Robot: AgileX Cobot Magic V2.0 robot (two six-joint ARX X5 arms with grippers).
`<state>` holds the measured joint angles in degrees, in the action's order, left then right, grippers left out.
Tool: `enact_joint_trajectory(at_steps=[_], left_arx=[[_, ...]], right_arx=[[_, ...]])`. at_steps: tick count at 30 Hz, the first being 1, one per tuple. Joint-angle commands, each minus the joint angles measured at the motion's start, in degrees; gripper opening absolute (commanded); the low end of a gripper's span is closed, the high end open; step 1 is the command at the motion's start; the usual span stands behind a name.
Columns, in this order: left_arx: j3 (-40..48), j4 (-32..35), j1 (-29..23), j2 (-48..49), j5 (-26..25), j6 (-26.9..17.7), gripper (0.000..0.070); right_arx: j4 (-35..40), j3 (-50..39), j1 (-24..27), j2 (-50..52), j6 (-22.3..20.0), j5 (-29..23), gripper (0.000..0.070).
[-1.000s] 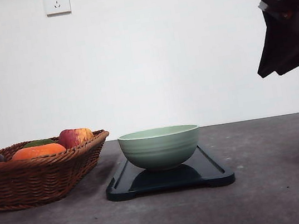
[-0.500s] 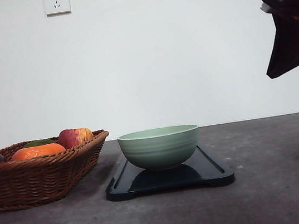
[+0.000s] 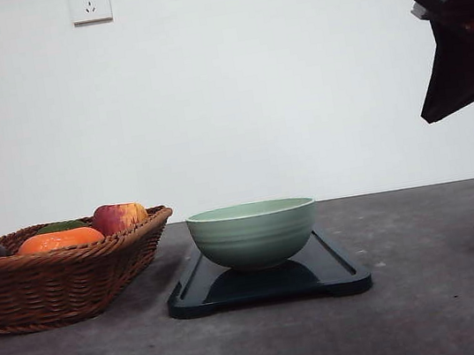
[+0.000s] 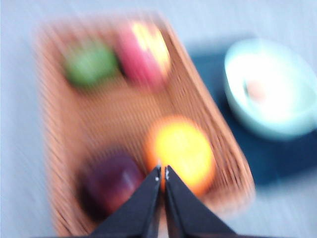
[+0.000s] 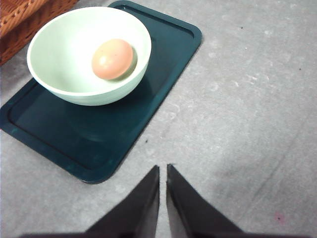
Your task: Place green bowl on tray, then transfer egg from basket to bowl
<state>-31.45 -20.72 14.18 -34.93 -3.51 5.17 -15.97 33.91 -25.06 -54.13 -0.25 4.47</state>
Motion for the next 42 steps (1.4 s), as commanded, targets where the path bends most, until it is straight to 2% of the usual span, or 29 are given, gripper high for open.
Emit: enact_joint_trajectory(at_steps=[1, 6, 10, 17, 20, 23, 42], left_arx=[[1.76, 3.60, -2.01, 2.27, -0.45, 0.43, 0.0000], [9.14, 12.00, -9.42, 11.69, -0.44, 0.48, 0.0000], [15.83, 15.59, -12.71, 18.58, -0.44, 0.73, 0.0000], [26.74, 16.21, -15.08, 29.09, -0.41, 4.74, 0.0000], [30.07, 16.23, -15.19, 32.93, -0.41, 5.05, 0.0000], [30.72, 14.06, -15.31, 34.73, -0.39, 4.91, 0.0000], [30.70, 14.35, -15.50, 34.74, -0.52, 5.42, 0.0000]], right_arx=[[0.58, 0.17, -0.28, -0.39, -0.22, -0.02, 0.0015], [0.57, 0.17, -0.29, -0.39, -0.22, -0.02, 0.0015], [0.58, 0.17, -0.28, -0.39, -0.22, -0.02, 0.0015], [0.57, 0.17, -0.28, -0.39, -0.22, -0.02, 0.0015], [0.57, 0.17, -0.28, -0.39, -0.22, -0.02, 0.0015], [0.65, 0.17, -0.28, -0.39, -0.22, -0.03, 0.0015], [0.98, 0.17, -0.28, -0.39, -0.22, -0.02, 0.0015]])
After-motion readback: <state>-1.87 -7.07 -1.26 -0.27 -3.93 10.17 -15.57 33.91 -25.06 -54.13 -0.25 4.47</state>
